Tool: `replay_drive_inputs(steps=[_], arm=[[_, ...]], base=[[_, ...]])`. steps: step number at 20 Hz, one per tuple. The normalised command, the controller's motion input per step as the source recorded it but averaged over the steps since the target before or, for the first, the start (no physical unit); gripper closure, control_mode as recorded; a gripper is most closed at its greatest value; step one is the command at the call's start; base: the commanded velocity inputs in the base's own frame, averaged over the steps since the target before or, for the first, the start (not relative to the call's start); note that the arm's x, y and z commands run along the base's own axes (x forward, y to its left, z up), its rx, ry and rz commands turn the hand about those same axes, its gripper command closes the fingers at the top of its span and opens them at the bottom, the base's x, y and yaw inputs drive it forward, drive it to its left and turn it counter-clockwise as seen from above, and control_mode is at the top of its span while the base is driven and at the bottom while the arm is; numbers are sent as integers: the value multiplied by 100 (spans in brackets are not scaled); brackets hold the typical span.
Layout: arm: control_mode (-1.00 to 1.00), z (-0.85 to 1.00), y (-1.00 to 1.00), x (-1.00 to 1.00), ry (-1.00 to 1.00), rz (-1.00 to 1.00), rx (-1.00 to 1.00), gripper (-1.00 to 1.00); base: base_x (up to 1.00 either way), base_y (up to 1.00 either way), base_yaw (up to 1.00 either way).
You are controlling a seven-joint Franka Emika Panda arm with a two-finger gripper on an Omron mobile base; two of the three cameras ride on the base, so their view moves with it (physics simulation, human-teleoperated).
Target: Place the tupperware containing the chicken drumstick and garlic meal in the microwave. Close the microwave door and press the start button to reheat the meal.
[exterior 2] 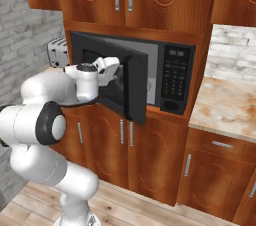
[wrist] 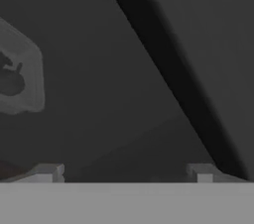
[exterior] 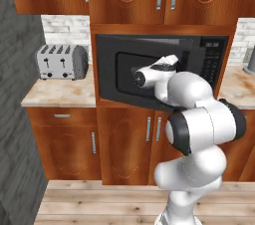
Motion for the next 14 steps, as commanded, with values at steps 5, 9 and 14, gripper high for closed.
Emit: replay_drive_inputs(steps=[5, 9, 14], arm=[[-100, 0, -32, 68, -17, 33, 2, -100], [-100, 6, -4, 74, 0, 19, 0, -100], [-100, 30, 0, 77, 11, 10, 0, -100]], base=[[0, 0, 0], [0, 0, 0], [0, 0, 0]])
